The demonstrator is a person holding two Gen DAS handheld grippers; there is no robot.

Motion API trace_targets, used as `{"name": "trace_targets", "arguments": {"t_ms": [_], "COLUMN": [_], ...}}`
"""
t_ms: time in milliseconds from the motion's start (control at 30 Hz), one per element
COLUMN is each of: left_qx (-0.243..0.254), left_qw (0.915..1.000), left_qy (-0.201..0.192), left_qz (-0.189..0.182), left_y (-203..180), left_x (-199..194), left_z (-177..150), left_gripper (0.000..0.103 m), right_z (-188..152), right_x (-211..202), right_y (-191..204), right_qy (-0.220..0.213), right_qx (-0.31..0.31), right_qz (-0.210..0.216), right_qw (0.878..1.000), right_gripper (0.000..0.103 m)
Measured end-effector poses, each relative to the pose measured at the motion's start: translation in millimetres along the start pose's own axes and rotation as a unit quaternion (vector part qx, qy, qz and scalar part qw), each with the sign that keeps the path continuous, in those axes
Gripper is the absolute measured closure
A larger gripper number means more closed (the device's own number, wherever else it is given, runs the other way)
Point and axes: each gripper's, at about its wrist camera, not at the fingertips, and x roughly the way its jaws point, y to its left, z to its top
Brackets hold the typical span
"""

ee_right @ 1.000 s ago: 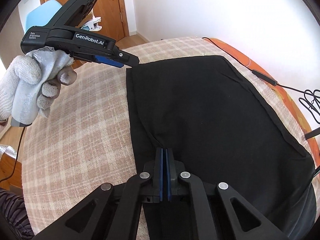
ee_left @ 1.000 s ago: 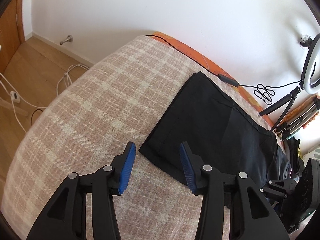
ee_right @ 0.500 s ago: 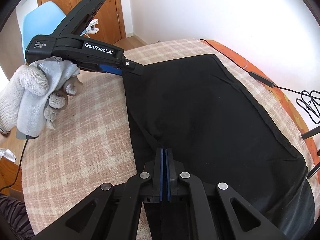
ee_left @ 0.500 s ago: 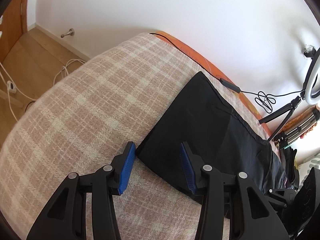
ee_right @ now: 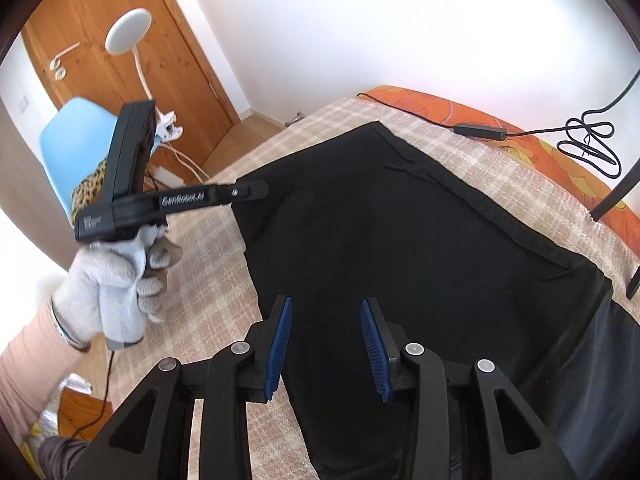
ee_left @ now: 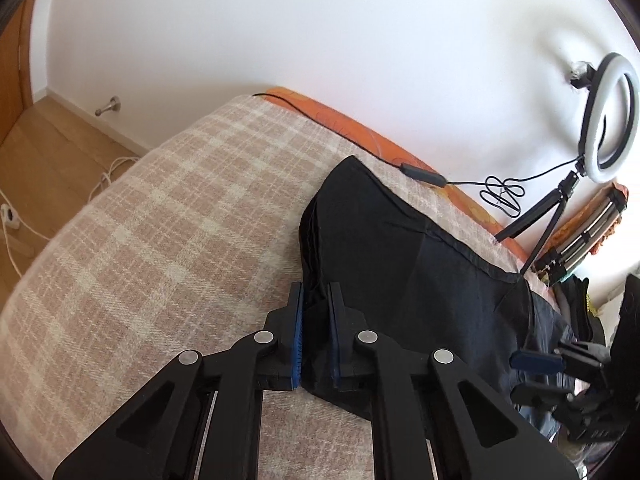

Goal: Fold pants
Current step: 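Lift the hems with the right gripper while the left gripper grasps the trouser edge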

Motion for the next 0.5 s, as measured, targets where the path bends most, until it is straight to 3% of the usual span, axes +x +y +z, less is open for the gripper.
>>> {"name": "trace_targets", "arguments": {"t_ms": [167,400,500], "left_qx": [0.076,0.13,0.154], "left_qw": [0.997,0.9913,0.9877], "left_qy": [-0.015,-0.02,-0.022], "left_qz": [0.004,0.003,0.009], "left_y": [-31.3,-56.9,-65.0], "left_x": [-8.9,-8.3,-9.1], "left_z": [-11.5,-27.6,-32.1], "left_gripper": [0.095,0.095,0.095], "right_z": [42.5,101.8,115.5], "right_x": [-9.1,29.8,56.2], "right_y": [-13.6,-5.7,0.1], "right_qy": [-0.021,0.006,0.026], "right_qx": [0.049,0.076,0.074], "right_qz": [0.023,0.056,0.03], "right_qw": [0.998,0.995,0.996], "right_gripper": [0.052,0.051,0.051]}}
